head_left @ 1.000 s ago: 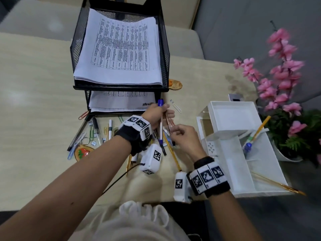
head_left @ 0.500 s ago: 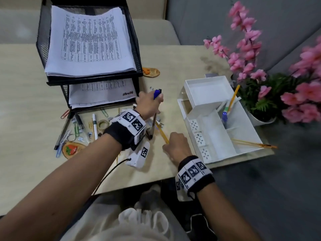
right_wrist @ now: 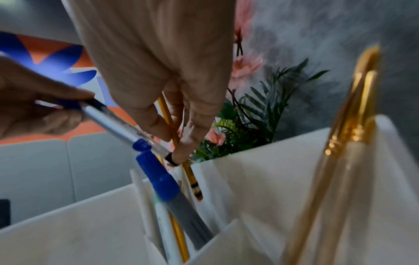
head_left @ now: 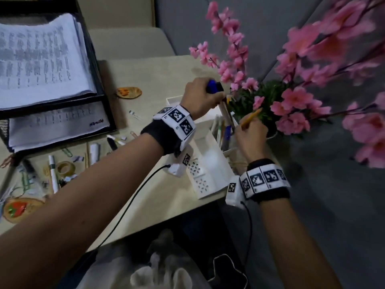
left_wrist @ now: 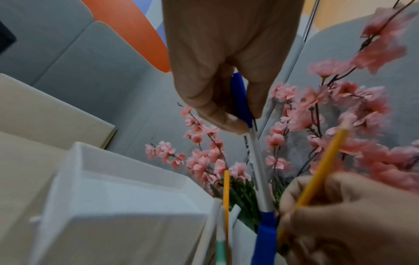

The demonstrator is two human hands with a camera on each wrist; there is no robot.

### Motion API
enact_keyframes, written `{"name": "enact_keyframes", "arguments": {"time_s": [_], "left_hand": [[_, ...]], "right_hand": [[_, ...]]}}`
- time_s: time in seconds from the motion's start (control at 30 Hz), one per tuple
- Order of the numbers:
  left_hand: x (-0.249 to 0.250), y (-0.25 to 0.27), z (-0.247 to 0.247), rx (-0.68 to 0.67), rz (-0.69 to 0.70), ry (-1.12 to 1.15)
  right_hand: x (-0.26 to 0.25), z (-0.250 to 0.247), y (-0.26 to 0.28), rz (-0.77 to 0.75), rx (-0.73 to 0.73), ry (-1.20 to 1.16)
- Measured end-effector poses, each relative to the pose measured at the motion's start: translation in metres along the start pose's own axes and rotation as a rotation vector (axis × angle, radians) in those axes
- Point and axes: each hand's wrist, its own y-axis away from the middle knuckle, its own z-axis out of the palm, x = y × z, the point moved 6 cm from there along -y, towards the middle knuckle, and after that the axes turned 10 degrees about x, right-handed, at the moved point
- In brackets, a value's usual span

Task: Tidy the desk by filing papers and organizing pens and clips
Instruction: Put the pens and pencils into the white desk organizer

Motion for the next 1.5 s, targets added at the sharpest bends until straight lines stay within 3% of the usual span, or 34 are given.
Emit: {"name": "enact_keyframes", "arguments": {"time_s": [0.13,0.27,0.47,0.63,0.9,1.23,1.5], "left_hand": [[0.015,-0.020,0.011,0.030,0.062,-0.051],[0.013,-0.028,0.018,0.004,0.038,-0.071],[0.008,-0.030,0.012,0.023,0.041,-0.048],[0.006,-0.023,-0.014,0.115,0.012,0.039],[0.003,-0.005,0.007,-0.082,0.045,-0.145],[-0.023,0.002,0.085,-0.289,0.174,-0.517],[-0.045,0.016,0.091,-0.314,0.251,-0.700]], "right_hand": [[0.014,0.013,-0.004,0.064,-0.112,0.067],[0.013,0.034,0.000,-0.002,-0.225,0.156],[0.015,0.042,0.002,0.152,-0.044,0.147],[0.020,0.048,0.001,0.165,-0.109,0.184],[0.037,0.024,0.002,0.242,-0.063,0.110],[0.021,-0.003,-0.004,0.092,0.000,0.036],[0.016,0.024,0.001,0.052,-0.236,0.157]]}}
